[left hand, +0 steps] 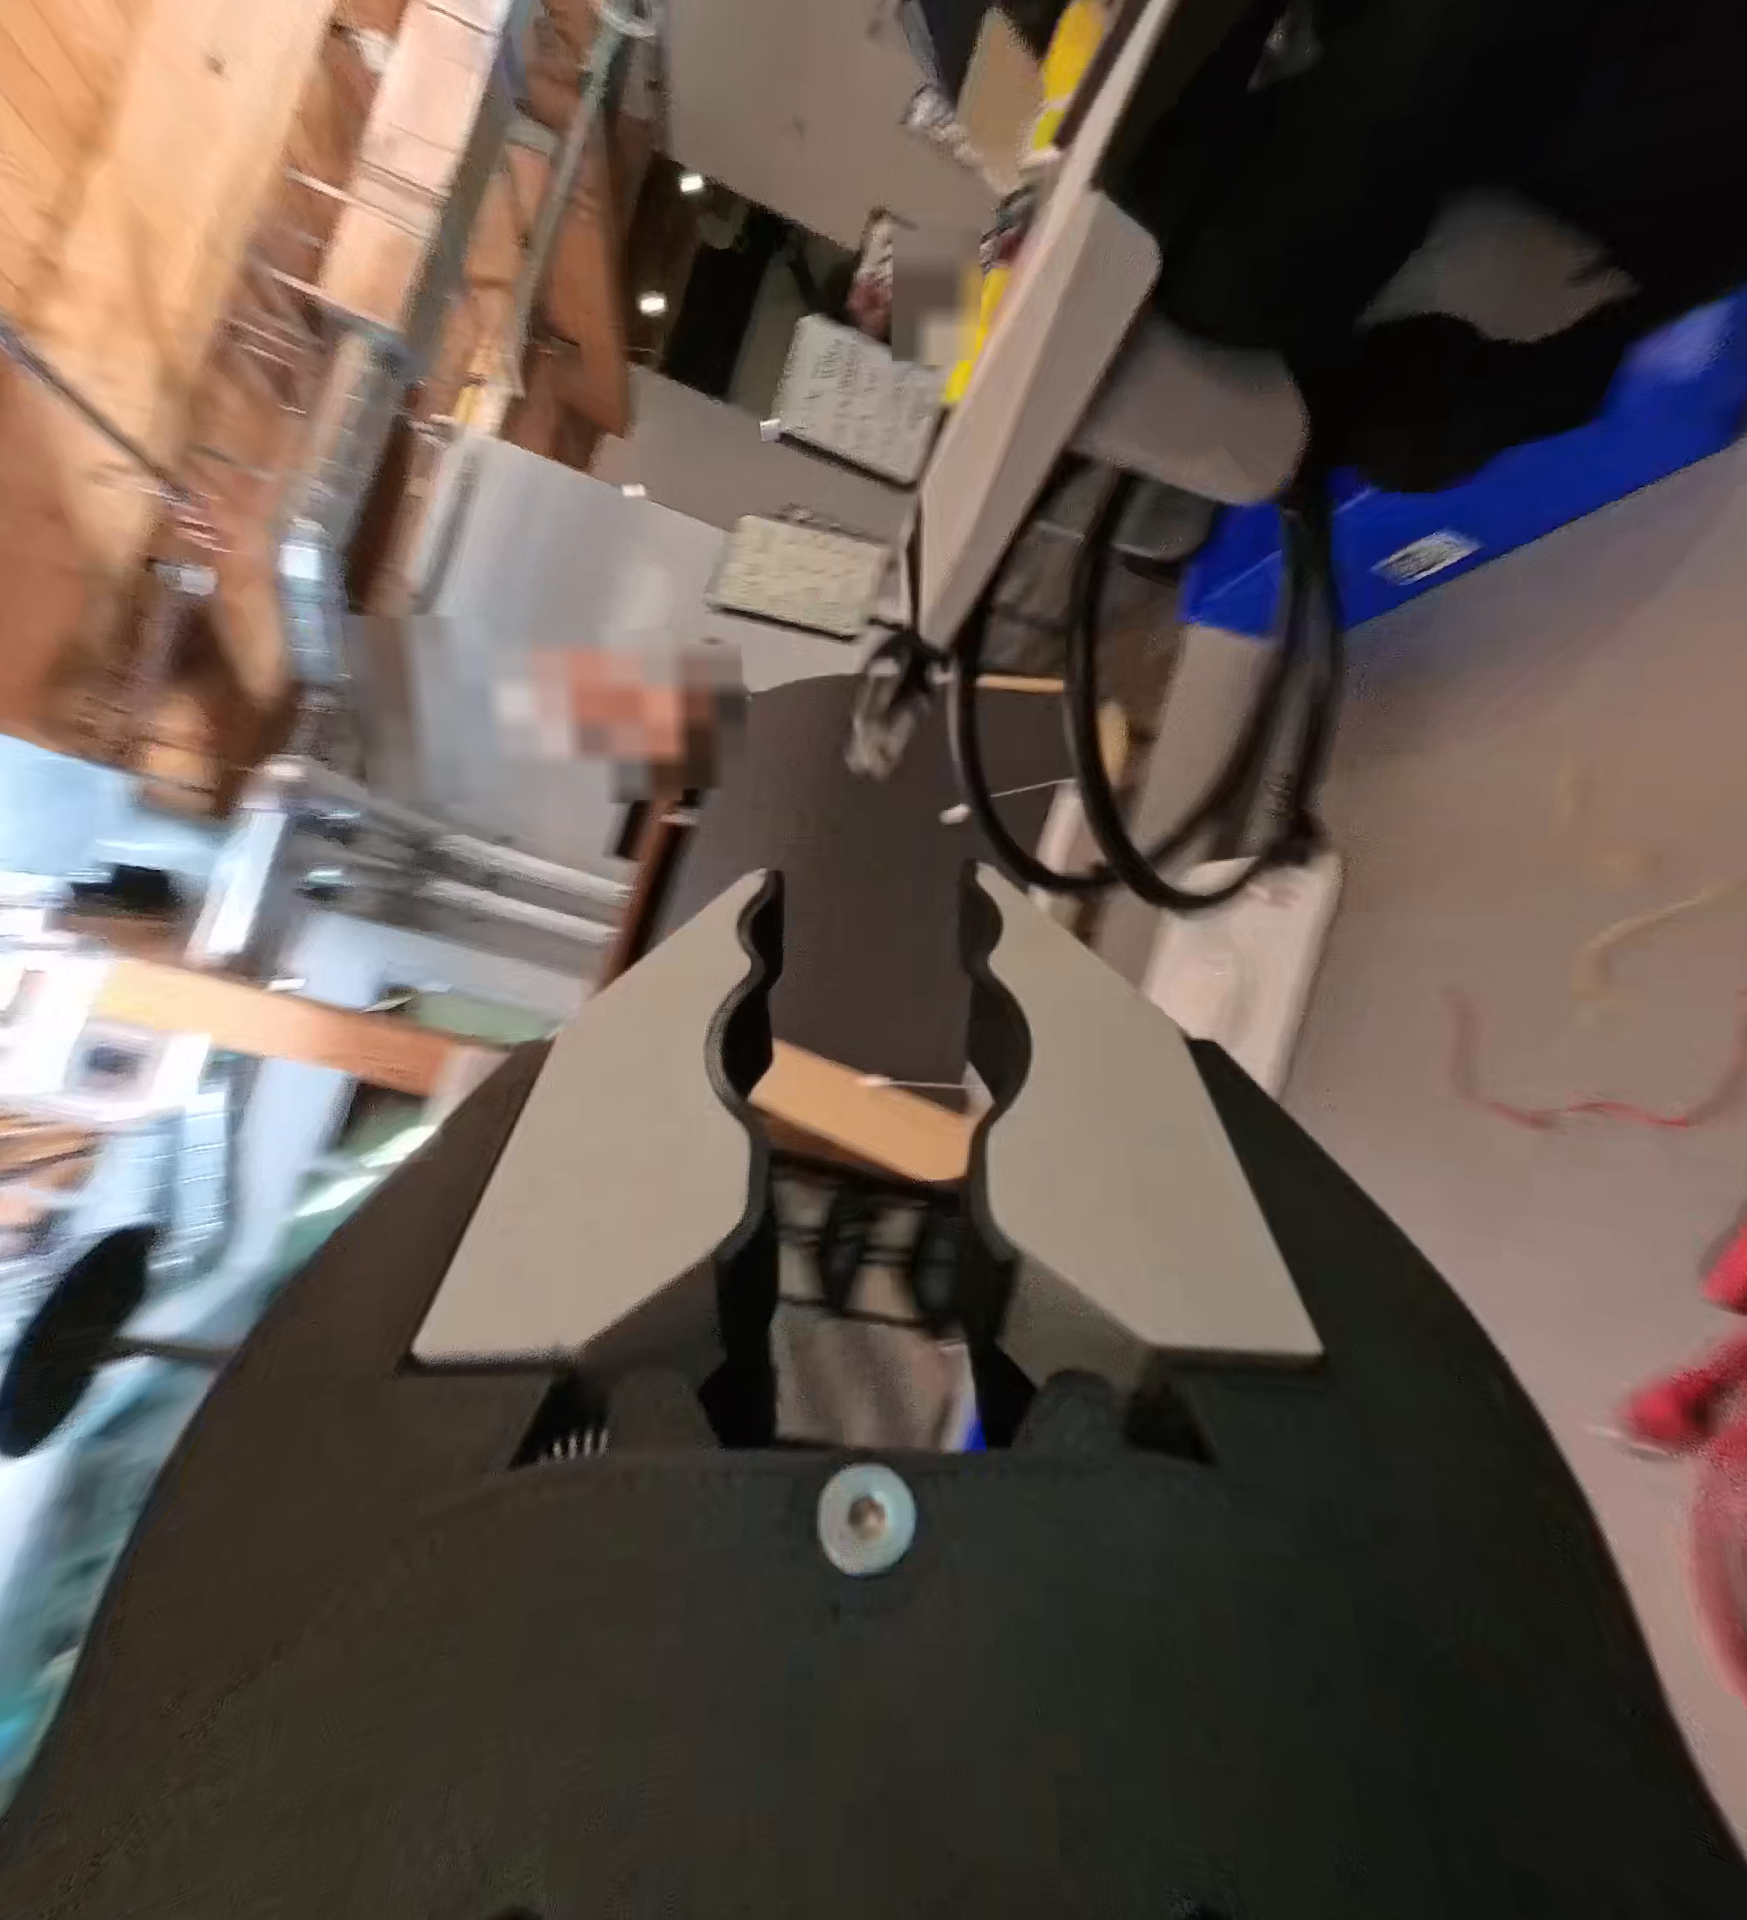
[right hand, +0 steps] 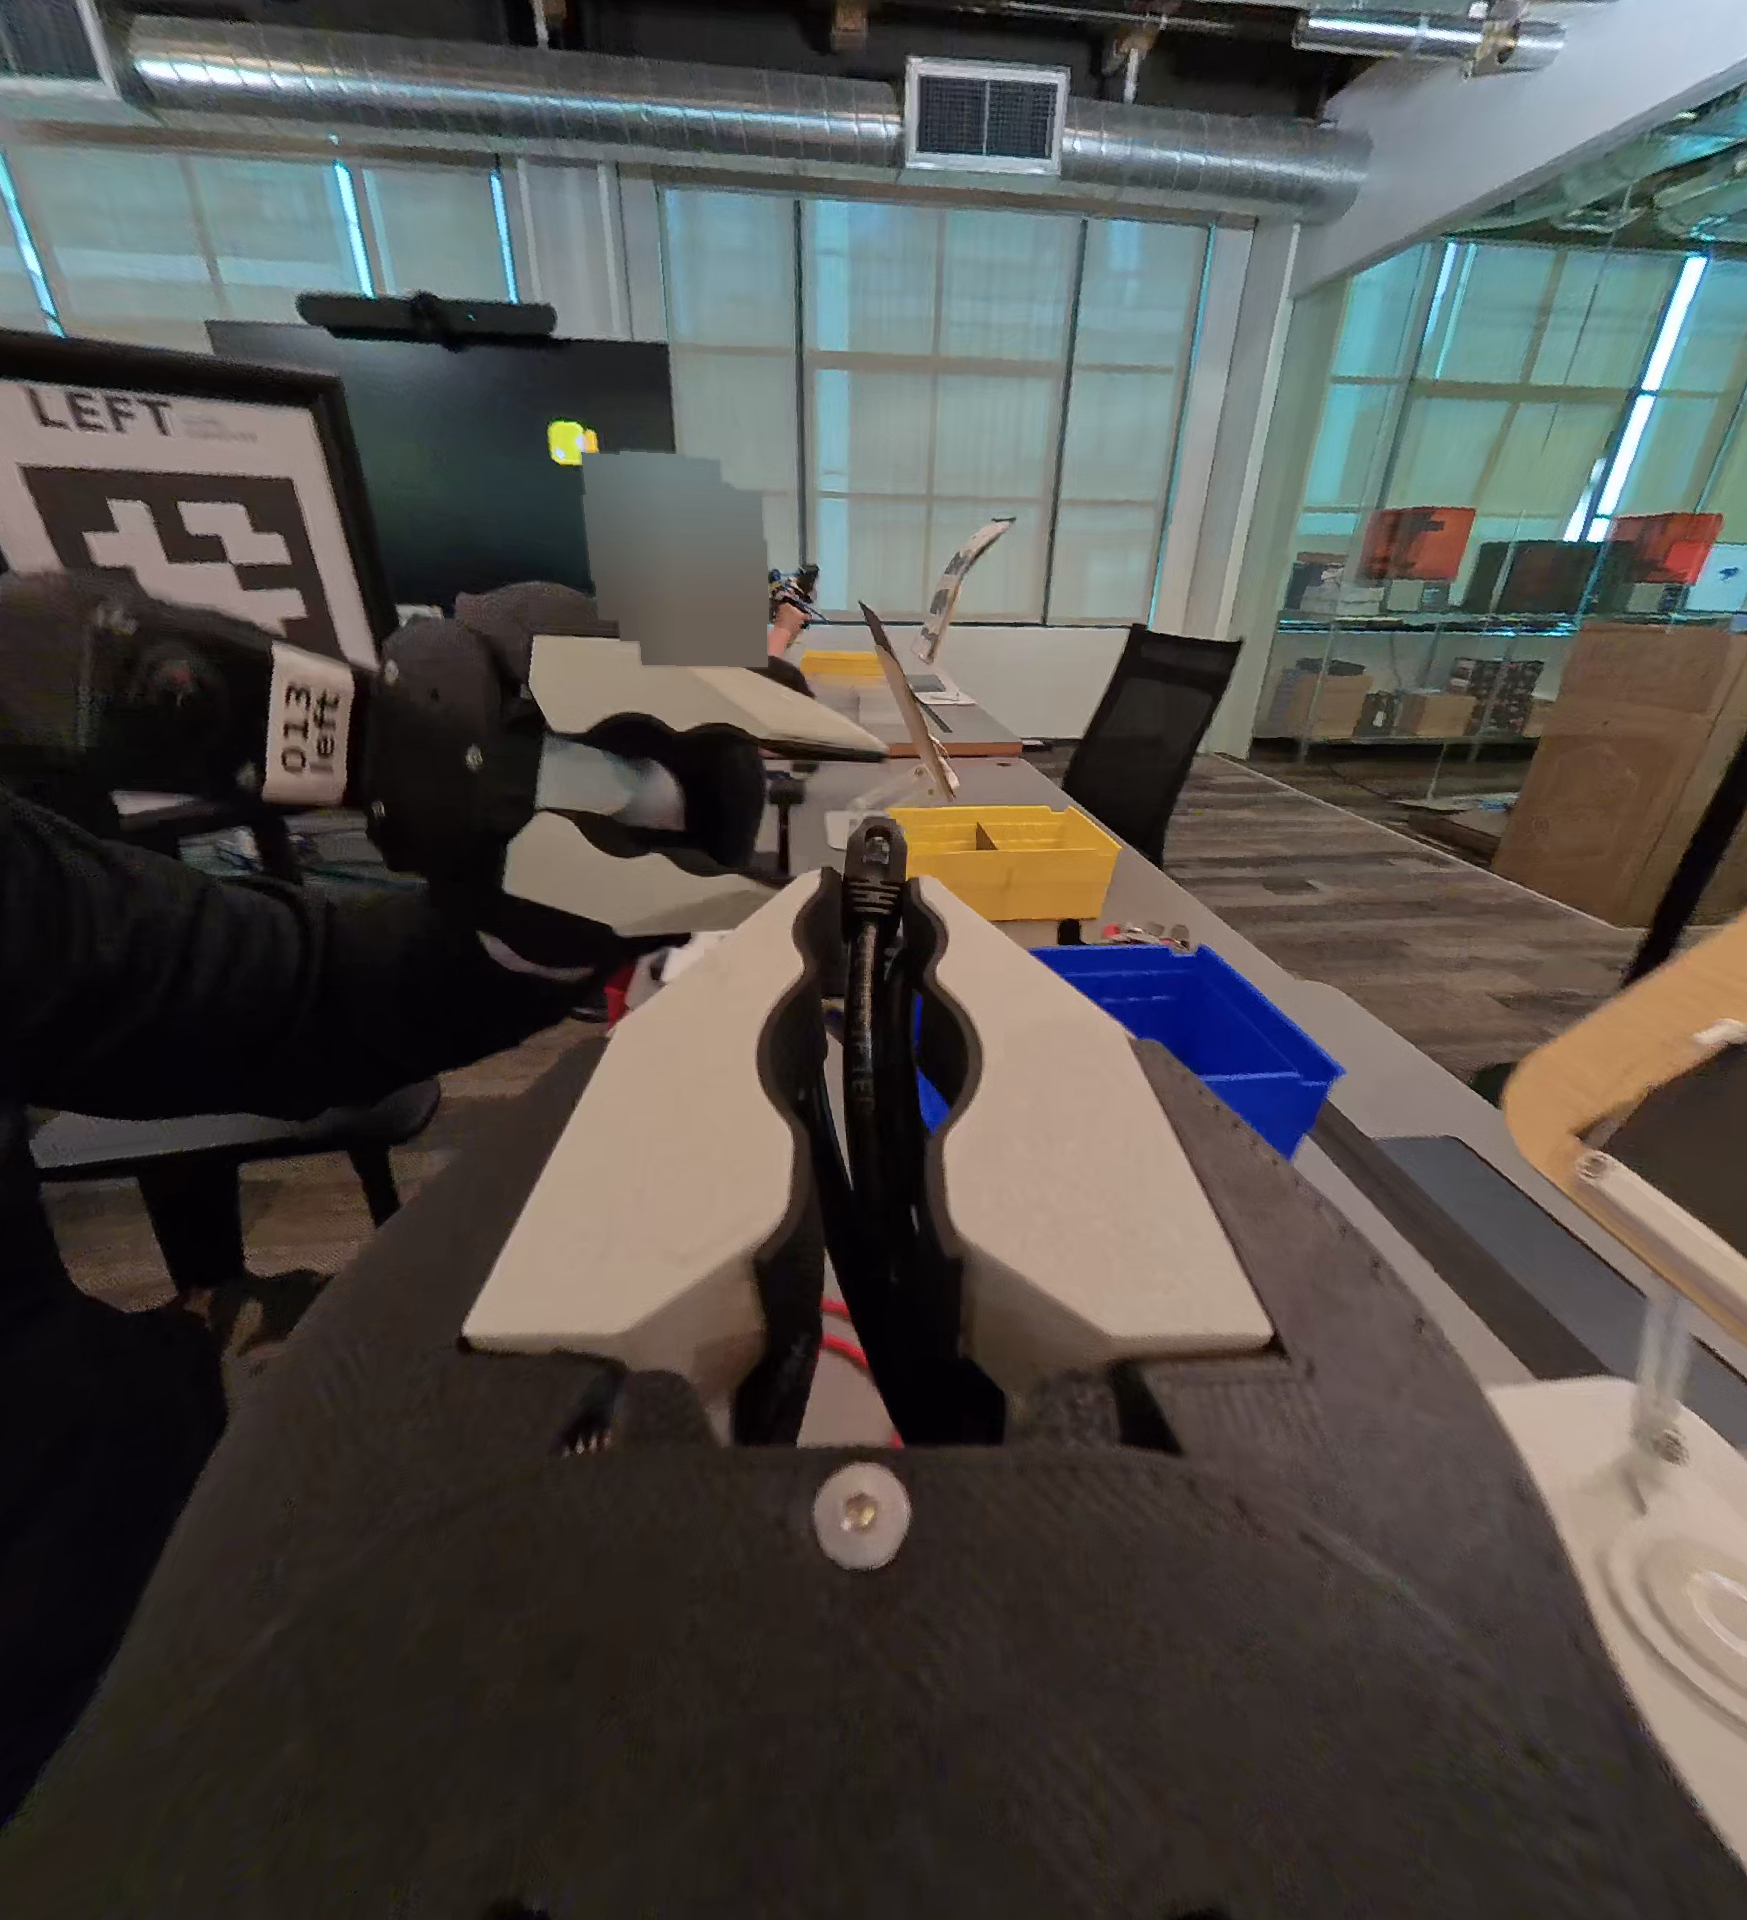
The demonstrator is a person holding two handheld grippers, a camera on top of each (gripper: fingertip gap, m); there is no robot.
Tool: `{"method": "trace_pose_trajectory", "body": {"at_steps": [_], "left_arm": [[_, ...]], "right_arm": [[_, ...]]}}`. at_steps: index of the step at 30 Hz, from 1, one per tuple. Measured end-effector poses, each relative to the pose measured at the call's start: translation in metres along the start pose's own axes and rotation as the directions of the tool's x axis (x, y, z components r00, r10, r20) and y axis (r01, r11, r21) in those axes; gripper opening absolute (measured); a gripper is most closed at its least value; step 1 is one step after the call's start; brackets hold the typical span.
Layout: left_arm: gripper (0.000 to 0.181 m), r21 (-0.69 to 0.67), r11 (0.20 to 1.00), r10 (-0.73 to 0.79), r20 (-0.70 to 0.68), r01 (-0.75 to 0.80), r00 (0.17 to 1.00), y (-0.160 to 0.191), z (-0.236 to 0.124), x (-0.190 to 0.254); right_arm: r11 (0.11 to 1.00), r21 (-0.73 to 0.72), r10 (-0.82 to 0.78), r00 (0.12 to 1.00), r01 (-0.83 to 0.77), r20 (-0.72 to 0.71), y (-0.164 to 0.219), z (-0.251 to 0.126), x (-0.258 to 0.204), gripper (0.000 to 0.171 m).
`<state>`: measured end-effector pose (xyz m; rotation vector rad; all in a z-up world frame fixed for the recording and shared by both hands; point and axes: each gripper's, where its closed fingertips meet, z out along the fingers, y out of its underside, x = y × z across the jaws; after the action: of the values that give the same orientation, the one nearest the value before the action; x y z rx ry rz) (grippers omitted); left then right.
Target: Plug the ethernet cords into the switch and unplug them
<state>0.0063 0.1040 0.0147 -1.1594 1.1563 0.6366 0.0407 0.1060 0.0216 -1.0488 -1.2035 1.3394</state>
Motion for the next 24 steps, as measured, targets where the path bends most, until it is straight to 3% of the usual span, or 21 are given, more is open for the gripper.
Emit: {"method": "trace_pose_trajectory", "body": {"at_steps": [2,5,11,14,19,24], "left_arm": [[0.036,0.024,0.996,-0.085,-0.170,0.090,0.982,0.006,-0.006,0.025],[0.045,-0.043,0.997,-0.077,-0.348,0.066,0.934,0.029,-0.008,0.085],[0.057,-0.089,0.992,0.025,-0.574,-0.093,0.818,0.074,-0.011,0.211],[0.076,-0.104,0.989,0.014,-0.658,-0.109,0.753,0.096,-0.009,0.258],[0.088,-0.138,0.990,-0.082,-0.707,-0.022,0.702,0.111,0.006,0.292],[0.068,-0.189,0.982,-0.140,-0.754,-0.007,0.642,0.116,0.016,0.306]], "right_arm": [[1.000,-0.021,0.000,1.000,0.000,-0.022,-0.001,-0.018,0.010,0.009],[1.000,-0.004,0.004,0.997,-0.004,-0.071,-0.008,-0.042,0.023,0.010],[1.000,0.014,0.003,0.995,-0.002,-0.100,-0.013,-0.057,0.031,0.009],[1.000,0.000,-0.003,0.996,0.003,-0.091,-0.010,-0.053,0.029,0.009],[1.000,-0.016,-0.005,0.998,0.004,-0.059,-0.004,-0.043,0.024,0.010],[0.999,-0.038,-0.006,1.000,0.005,-0.030,0.006,-0.036,0.022,0.010]]}}
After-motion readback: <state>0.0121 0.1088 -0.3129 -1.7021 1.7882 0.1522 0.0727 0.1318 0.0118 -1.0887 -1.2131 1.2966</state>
